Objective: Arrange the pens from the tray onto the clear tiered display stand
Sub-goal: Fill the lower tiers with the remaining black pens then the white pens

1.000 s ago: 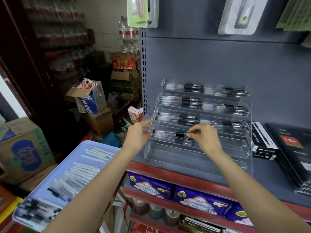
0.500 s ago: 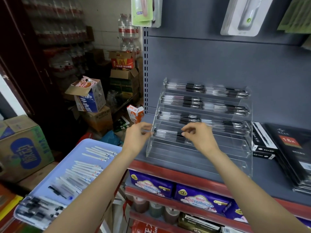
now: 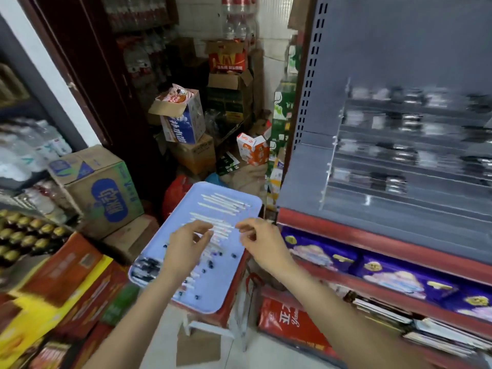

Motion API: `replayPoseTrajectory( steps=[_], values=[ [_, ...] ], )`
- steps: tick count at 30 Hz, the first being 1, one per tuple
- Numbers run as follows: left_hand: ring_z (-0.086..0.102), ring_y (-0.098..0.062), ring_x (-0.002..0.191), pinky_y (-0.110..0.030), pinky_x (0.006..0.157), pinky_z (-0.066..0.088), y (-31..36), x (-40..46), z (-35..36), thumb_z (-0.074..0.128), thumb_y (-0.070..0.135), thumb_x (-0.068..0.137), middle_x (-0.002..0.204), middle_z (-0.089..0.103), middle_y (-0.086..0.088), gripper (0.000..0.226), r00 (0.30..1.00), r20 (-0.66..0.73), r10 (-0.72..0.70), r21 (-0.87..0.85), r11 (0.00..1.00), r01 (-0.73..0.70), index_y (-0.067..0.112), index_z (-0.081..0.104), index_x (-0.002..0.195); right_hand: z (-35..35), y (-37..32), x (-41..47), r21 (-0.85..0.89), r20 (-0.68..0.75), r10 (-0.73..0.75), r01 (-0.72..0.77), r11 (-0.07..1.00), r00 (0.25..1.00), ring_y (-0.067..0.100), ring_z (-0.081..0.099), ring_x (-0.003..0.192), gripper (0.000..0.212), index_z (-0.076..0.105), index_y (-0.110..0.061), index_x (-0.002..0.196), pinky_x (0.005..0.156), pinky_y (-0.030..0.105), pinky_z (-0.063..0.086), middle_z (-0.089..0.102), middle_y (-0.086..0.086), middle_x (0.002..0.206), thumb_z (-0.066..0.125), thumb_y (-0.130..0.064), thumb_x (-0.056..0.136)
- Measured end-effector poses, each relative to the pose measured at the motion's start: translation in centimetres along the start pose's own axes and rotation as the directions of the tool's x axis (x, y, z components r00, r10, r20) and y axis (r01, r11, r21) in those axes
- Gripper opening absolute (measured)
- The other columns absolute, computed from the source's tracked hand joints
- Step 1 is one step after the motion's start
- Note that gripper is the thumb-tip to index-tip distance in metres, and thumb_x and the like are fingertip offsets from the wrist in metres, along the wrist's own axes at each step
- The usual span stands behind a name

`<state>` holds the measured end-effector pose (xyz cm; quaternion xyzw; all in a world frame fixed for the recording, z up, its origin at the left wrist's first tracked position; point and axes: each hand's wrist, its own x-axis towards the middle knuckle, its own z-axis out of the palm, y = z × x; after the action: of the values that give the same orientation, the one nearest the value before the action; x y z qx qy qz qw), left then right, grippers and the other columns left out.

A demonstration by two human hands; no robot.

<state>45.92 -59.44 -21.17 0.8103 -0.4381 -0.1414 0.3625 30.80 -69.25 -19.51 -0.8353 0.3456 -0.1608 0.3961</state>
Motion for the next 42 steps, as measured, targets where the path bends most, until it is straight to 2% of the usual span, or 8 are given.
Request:
replayPoseTrajectory(
  steps=[6, 12, 18, 23, 28, 36, 39, 42],
  values=[
    [0.056, -0.024, 0.113, -0.029, 0.090, 0.043, -11.9, -2.8, -3.8, 0.049, 0.010, 0.094, 0.130, 0.056, -0.007, 0.033, 0.978, 0.185, -0.099, 0.260, 0.964, 0.049, 0.011, 0.057, 0.126, 10.9, -1.0, 0.1, -0.104, 0.260, 0.129, -0.105, 0.989, 0.957, 0.029, 0.037, 0.133, 0.047, 0.034, -0.010, 0.143, 0.110, 0.039, 0.031, 0.034, 0.010, 0.148, 0.045, -0.019, 0.099],
    [0.018, -0.018, 0.144, -0.033, 0.115, 0.022, -17.4, -2.7, -4.0, 0.038, 0.023, 0.100, 0.156, 0.019, -0.002, 0.049, 0.909, 0.410, -0.078, 0.384, 0.918, -0.095, 0.016, 0.025, 0.146, 16.3, -0.1, 1.8, -0.272, 0.282, 0.227, -0.149, 0.951, 0.932, 0.023, 0.021, 0.143, 0.049, 0.026, -0.013, 0.146, 0.114, 0.036, 0.024, 0.022, 0.005, 0.156, 0.041, -0.017, 0.101],
    [0.020, -0.020, 0.142, -0.033, 0.115, 0.022, -18.9, -0.8, -3.4, 0.030, 0.030, 0.101, 0.155, 0.023, 0.002, 0.044, 0.919, 0.394, -0.033, 0.444, 0.882, -0.159, 0.021, 0.033, 0.144, 17.9, 0.8, 3.9, -0.498, 0.161, 0.223, -0.116, 0.859, 0.961, 0.027, 0.049, 0.114, 0.033, 0.048, -0.012, 0.131, 0.089, 0.040, 0.046, 0.043, 0.009, 0.133, 0.044, -0.016, 0.099],
    [0.036, -0.026, 0.130, -0.044, 0.103, 0.035, -19.2, 0.5, -3.6, 0.039, 0.015, 0.098, 0.140, 0.044, 0.001, 0.036, 0.940, 0.341, 0.012, 0.446, 0.878, -0.173, 0.021, 0.048, 0.133, 18.7, 0.4, 4.9, -0.565, 0.167, 0.106, 0.007, 0.825, 0.980, 0.029, 0.050, 0.097, 0.011, 0.056, -0.008, 0.104, 0.068, 0.033, 0.037, 0.044, 0.007, 0.104, 0.050, -0.013, 0.096],
    [0.050, -0.031, 0.109, -0.037, 0.085, 0.043, -19.2, 0.3, -3.9, 0.055, 0.005, 0.089, 0.116, 0.053, -0.011, 0.024, 0.982, 0.185, 0.026, 0.352, 0.932, -0.091, 0.008, 0.061, 0.112, 18.8, -0.2, 5.7, -0.611, 0.246, 0.156, 0.028, 0.791, 0.957, 0.028, 0.051, 0.097, 0.011, 0.043, -0.013, 0.089, 0.067, 0.031, 0.032, 0.041, 0.007, 0.095, 0.050, -0.014, 0.096],
    [0.049, -0.032, 0.106, -0.037, 0.081, 0.042, -19.6, 1.1, -4.2, 0.053, 0.010, 0.090, 0.112, 0.054, -0.012, 0.022, 0.986, 0.165, -0.013, 0.336, 0.941, -0.044, 0.011, 0.059, 0.112, 19.3, -0.5, 6.9, -0.541, 0.246, 0.374, -0.193, 0.819, 0.894, 0.020, 0.037, 0.058, 0.028, 0.038, -0.013, 0.070, 0.063, 0.032, 0.036, 0.034, 0.002, 0.068, 0.050, -0.007, 0.095],
    [0.045, -0.029, 0.112, -0.038, 0.084, 0.039, -19.7, 2.0, -4.1, 0.052, 0.012, 0.092, 0.118, 0.051, -0.008, 0.026, 0.978, 0.208, -0.018, 0.395, 0.916, -0.067, 0.017, 0.061, 0.116, 19.1, -0.6, 6.7, -0.478, 0.251, 0.408, -0.254, 0.841, 0.878, 0.019, 0.036, 0.053, 0.021, 0.046, -0.006, 0.073, 0.054, 0.031, 0.033, 0.051, 0.011, 0.071, 0.048, -0.004, 0.095],
    [0.039, -0.027, 0.115, -0.036, 0.085, 0.031, -19.5, 2.8, -4.3, 0.054, 0.016, 0.092, 0.120, 0.050, -0.003, 0.021, 0.969, 0.246, -0.026, 0.460, 0.883, -0.093, 0.021, 0.064, 0.110, 18.8, -0.1, 6.3, -0.345, 0.255, 0.389, -0.293, 0.892, 0.885, 0.022, 0.037, 0.061, 0.017, 0.057, 0.013, 0.088, 0.058, 0.038, 0.036, 0.063, 0.032, 0.100, 0.046, 0.001, 0.093]
  ],
)
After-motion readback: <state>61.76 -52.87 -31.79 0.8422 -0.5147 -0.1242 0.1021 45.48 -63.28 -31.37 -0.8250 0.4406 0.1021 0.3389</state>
